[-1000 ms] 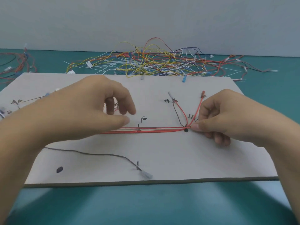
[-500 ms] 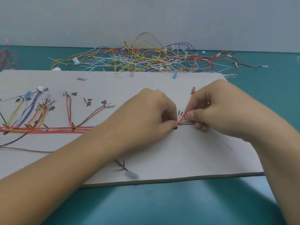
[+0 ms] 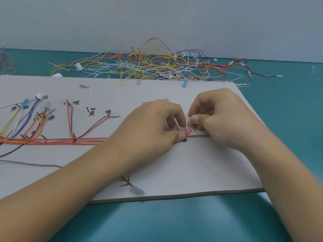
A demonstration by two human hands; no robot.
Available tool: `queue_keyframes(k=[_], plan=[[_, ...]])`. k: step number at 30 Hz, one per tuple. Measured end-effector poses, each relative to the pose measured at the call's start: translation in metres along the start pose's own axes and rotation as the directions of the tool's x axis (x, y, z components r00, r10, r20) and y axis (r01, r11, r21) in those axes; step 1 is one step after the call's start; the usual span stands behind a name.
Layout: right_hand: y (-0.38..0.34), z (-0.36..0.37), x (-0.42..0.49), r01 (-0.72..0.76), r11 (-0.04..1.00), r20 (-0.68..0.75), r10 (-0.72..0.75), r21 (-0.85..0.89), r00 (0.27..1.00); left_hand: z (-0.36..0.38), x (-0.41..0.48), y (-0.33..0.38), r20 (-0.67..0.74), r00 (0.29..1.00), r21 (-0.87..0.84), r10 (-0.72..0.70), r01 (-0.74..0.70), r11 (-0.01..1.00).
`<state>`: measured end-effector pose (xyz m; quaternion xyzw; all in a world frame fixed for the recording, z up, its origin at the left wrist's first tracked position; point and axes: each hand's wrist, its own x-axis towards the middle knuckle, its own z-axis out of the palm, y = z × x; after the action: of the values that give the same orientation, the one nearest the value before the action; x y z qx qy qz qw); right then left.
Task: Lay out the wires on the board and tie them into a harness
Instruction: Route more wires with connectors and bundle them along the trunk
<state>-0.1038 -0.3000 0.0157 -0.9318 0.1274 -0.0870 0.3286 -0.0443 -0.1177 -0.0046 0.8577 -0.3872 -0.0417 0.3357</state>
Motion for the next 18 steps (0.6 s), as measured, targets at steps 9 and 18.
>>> queue_keyframes(k=[9,18], plan=[[0.002,-0.009,-0.003,-0.030,0.994,0.055,0.036,-0.105,0.998,-0.001,-0.003,0.006,-0.014,1.000,0.109,-0.014,0.016,0.994],[-0.002,-0.011,-0.008,-0.013,0.982,0.066,0.026,-0.189,0.997,-0.001,-0.003,0.007,-0.014,1.000,0.119,-0.015,0.017,0.993]])
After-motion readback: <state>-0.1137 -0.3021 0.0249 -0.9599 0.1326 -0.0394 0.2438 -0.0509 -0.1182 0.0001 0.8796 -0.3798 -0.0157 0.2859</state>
